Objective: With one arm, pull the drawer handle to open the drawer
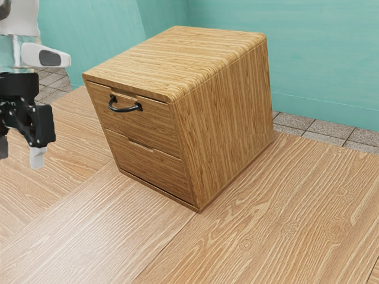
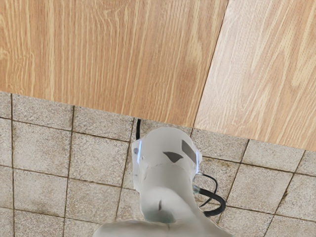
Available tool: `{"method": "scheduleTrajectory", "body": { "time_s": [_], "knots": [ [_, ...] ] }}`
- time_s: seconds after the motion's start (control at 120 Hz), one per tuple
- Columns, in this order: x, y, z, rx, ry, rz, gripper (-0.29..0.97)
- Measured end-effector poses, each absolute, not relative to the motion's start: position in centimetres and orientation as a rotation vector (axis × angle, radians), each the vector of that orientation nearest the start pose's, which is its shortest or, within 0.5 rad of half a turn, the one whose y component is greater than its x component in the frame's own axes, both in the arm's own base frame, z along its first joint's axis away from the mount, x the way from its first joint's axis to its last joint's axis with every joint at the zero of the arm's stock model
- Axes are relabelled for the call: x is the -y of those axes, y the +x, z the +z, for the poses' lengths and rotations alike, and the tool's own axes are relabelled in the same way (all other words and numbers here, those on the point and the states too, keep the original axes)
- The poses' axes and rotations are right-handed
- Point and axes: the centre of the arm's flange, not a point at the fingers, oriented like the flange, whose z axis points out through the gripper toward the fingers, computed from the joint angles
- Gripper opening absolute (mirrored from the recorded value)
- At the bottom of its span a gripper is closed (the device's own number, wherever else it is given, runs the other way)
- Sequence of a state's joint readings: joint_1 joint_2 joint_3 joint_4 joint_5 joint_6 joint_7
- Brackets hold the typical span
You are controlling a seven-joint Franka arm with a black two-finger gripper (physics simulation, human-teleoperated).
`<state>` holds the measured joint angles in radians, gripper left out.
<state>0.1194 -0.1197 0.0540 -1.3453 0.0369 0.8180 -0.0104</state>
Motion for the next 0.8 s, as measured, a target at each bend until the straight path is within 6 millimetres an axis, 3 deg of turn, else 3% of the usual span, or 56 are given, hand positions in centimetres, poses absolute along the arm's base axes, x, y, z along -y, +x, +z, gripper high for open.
{"method": "scheduleTrajectory", "body": {
  "time_s": [0.058, 0.133, 0.2, 0.275, 0.392, 0.458, 0.542, 0.608, 0.8],
  "knots": [
    [-7.8, 43.6, 71.8, 0.294, -3.087, 0.525, 0.68],
    [-7.6, 45.1, 72.4, 0.281, -3.105, 0.360, 0.68],
    [-7.7, 44.8, 74.0, 0.258, -3.117, 0.209, 0.68],
    [-7.6, 42.8, 75.8, 0.164, -3.137, 0.039, 0.68],
    [-12.0, 39.5, 75.1, -0.078, -3.227, -0.229, 0.68],
    [-14.4, 40.2, 73.3, -0.267, -3.248, -0.351, 0.68],
    [-18.6, 40.2, 72.3, -0.384, -3.234, -0.458, 0.68],
    [-19.1, 41.2, 71.9, -0.560, -3.162, -0.548, 0.68],
    [-18.0, 46.3, 70.6, -1.069, -2.873, -0.737, 0.68]
  ]
}}
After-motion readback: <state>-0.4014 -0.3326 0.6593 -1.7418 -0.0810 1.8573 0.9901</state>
